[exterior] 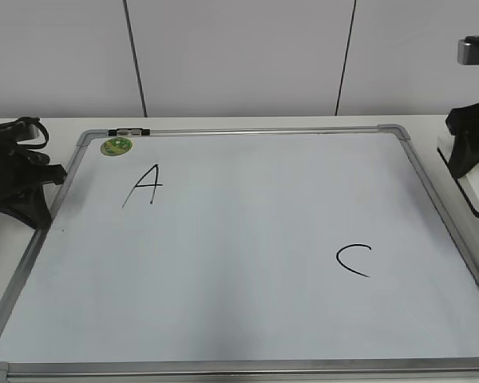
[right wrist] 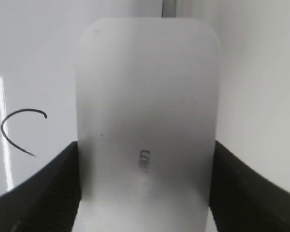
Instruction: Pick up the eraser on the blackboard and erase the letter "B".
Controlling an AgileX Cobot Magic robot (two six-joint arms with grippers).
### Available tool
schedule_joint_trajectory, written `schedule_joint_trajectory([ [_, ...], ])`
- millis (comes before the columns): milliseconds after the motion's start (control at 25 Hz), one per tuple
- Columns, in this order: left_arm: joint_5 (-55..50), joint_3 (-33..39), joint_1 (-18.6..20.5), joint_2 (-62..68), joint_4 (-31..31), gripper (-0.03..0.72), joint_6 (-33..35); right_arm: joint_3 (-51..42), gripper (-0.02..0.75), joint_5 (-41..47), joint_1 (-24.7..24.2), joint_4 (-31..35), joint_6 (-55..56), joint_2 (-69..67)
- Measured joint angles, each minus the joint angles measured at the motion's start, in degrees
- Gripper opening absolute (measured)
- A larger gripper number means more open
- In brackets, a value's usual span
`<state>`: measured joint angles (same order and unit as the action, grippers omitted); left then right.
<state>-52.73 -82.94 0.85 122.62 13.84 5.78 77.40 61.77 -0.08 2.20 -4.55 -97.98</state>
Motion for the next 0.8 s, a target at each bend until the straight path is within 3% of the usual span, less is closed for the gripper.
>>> schedule_joint_trajectory([
  [800,-0.1,0.0,0.0,0.0,0.4,0.011,0.1,0.2,0.552,-11.2,-0.5,1.8,-2.1,-14.4],
])
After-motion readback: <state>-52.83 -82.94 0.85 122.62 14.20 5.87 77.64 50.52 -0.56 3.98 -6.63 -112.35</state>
